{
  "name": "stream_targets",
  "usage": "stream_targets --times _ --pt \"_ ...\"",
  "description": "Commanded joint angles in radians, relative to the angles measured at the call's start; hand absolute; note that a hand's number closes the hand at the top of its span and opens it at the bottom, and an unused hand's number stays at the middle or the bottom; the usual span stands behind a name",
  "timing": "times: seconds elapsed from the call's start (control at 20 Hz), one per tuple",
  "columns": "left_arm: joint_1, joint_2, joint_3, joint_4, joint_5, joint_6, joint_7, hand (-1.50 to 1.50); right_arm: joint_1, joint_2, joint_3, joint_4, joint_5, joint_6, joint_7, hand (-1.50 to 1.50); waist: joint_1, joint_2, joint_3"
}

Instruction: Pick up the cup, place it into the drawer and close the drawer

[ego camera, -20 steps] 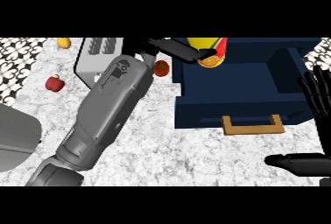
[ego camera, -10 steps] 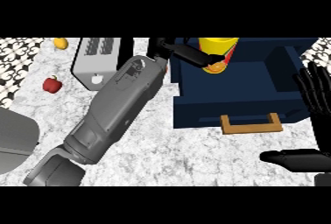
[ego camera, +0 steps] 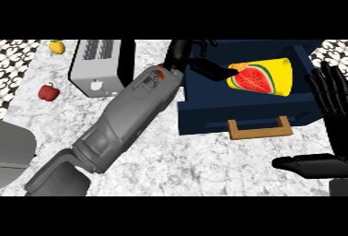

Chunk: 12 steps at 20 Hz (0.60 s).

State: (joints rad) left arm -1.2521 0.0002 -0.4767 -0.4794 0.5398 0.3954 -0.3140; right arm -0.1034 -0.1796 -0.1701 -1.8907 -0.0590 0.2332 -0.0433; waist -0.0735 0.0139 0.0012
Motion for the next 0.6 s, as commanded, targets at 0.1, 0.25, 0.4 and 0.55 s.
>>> stream_targets --times 0.1,0.25,0.4,0.55 --pt "-0.002 0.0 -0.113 0.063 0.022 -0.012 0.006 -1.5 0.001 0.009 0.018 0.014 0.024 -0.004 -0.011 -1.5 -0.004 0.004 0.0" --pt "0.003 0.0 -0.207 0.026 0.036 0.088 0.093 -1.5 -0.018 0.012 0.021 0.014 0.003 0.006 -0.013 -1.5 -0.035 0.007 0.001" --pt "-0.021 0.0 -0.209 0.064 0.033 0.063 0.056 -1.5 -0.028 0.0 0.012 -0.011 0.003 0.0 0.012 -1.5 -0.014 0.005 0.0" --pt "0.017 0.0 -0.208 0.01 0.078 0.119 -0.014 -1.5 -0.038 -0.013 -0.028 0.022 -0.062 0.029 -0.001 -1.5 -0.016 0.006 0.0"
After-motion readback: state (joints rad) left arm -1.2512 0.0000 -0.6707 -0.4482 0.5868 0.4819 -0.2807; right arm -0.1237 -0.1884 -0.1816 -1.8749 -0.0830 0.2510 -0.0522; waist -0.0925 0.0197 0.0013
